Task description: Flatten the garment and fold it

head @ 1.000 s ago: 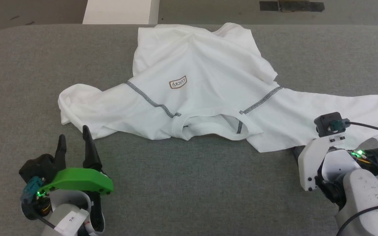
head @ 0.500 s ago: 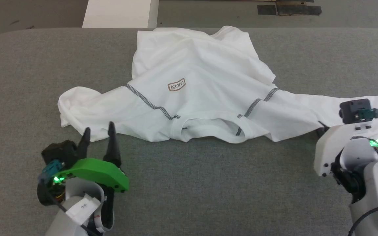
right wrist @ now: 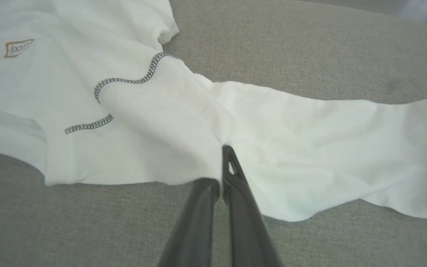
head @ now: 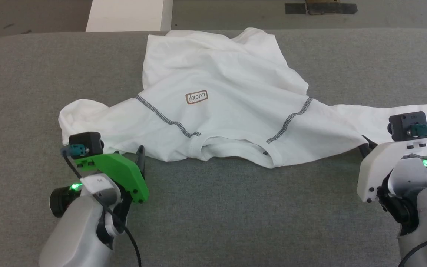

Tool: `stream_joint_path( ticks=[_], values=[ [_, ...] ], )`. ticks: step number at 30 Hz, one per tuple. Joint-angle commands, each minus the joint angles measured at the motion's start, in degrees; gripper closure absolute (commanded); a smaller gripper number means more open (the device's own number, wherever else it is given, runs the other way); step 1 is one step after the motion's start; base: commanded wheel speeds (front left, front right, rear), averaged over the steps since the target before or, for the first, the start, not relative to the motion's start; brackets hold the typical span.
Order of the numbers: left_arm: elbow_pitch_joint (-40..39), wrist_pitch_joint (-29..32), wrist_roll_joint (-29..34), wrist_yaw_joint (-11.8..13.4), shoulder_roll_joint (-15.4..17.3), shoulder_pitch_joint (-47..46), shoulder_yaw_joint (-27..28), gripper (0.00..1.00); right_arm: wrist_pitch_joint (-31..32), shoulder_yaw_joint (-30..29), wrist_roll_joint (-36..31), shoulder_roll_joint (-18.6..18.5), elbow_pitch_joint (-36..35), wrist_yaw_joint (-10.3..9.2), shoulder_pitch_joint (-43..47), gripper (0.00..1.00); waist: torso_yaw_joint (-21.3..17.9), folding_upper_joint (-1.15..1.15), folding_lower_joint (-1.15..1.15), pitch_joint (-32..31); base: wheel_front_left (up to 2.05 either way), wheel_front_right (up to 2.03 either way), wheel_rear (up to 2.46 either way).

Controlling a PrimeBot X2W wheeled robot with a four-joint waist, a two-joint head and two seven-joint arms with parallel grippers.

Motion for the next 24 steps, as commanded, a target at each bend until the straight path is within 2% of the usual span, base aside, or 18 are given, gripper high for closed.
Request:
stream_joint_path(
  ticks=[1,6,7,8,9,19,24],
  values=[
    [1.5,1.0,-0.5,-0.1,0.2,-1.4,0.0,0.00,0.2,0.2,0.6,0.3,-0.4,-0.09,0.5,1.00,-0.3,0.00,0.00,0.7,0.00,0.00,0.00],
    [5.8,1.2,-1.4,-0.8,-0.3,-4.0,0.5,0.00,0.3,0.4,0.8,-0.1,-0.8,-0.09,0.2,1.00,-0.8,0.00,0.00,1.6,0.00,0.00,0.00],
    [6.5,0.9,-1.6,-1.1,-0.4,-4.4,0.5,0.21,0.2,0.4,0.9,-0.2,-0.8,-0.09,0.1,1.00,-0.9,0.00,0.00,1.8,0.00,0.00,0.00],
    [6.9,0.6,-1.6,-1.4,-0.5,-4.7,0.5,0.74,0.2,0.4,0.9,-0.3,-0.8,-0.09,0.1,1.00,-0.9,0.00,0.00,1.8,0.00,0.00,0.00],
    [7.3,-0.1,-1.9,-1.9,-0.7,-4.9,0.6,1.00,0.2,0.3,0.9,-0.3,-0.8,-0.09,0.2,1.00,-0.9,0.00,0.00,1.9,0.00,0.00,0.00],
    [8.2,-6.0,-3.3,-4.6,-1.7,-4.6,1.9,1.00,-1.0,-0.5,1.2,-0.1,-0.6,-0.09,0.9,1.00,-0.4,0.00,0.00,0.6,0.00,0.00,0.00],
    [4.6,-9.4,-4.9,-6.2,-1.9,-5.0,3.9,1.00,-1.9,-1.5,5.1,0.4,-2.6,-0.09,0.2,1.00,-0.1,0.00,0.00,-0.9,0.00,0.00,0.00]
  ],
)
